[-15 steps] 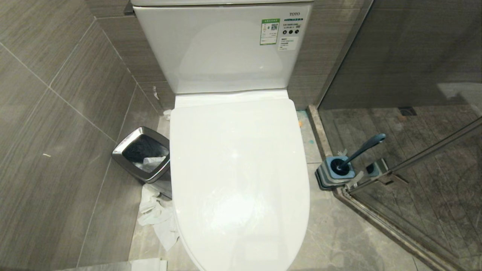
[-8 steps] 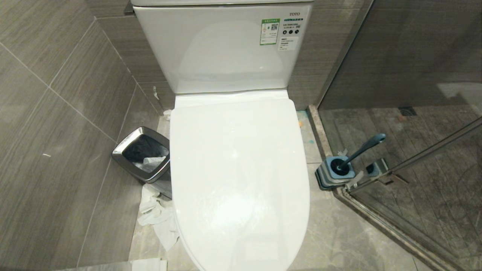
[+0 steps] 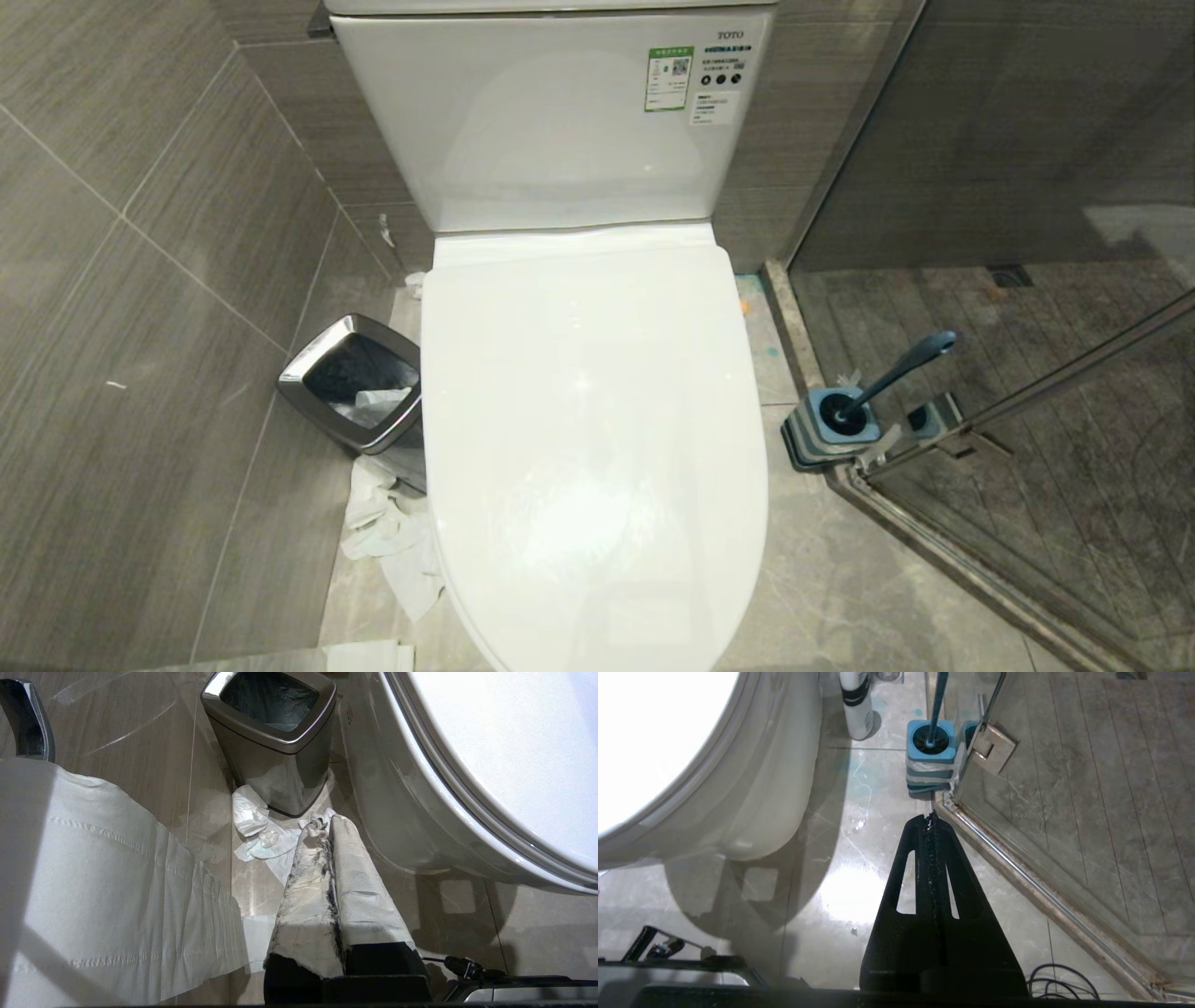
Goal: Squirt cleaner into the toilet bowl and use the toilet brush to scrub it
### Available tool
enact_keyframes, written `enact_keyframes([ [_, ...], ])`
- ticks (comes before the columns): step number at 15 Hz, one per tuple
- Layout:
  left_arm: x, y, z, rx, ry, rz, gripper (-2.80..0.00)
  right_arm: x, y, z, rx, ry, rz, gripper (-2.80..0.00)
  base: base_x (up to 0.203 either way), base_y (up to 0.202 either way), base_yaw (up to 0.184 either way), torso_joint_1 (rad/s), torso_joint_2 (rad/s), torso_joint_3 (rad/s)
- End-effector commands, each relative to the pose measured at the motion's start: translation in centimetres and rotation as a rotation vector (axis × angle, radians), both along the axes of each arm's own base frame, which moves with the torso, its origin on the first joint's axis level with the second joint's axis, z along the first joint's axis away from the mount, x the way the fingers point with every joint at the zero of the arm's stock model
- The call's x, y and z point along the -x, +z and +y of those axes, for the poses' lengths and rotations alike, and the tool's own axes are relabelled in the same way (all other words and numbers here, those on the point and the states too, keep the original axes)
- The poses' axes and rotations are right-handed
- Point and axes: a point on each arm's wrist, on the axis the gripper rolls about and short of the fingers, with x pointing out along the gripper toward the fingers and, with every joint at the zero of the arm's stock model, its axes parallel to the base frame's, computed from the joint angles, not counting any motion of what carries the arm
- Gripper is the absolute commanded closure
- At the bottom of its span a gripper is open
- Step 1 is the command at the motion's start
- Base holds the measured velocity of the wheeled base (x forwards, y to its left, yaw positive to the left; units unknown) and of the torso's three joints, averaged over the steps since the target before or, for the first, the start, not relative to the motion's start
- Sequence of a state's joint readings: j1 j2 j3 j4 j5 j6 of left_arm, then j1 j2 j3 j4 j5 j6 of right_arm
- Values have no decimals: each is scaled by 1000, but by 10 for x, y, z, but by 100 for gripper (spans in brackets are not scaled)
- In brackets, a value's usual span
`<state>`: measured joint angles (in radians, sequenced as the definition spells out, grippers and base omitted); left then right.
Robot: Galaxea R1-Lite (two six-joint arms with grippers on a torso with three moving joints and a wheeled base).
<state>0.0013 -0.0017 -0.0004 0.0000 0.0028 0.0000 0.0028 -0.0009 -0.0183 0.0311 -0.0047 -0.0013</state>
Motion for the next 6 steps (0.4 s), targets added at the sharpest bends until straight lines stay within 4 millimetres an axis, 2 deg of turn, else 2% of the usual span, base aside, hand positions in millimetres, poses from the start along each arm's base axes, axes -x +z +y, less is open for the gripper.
enact_keyframes([
  [1, 0, 0, 0, 0, 1, 1, 0, 0, 0, 0, -4, -1, 2, 0, 0, 0, 0, 0, 0, 0],
  [6, 0, 0, 0, 0, 1, 1, 0, 0, 0, 0, -4, -1, 2, 0, 0, 0, 0, 0, 0, 0],
])
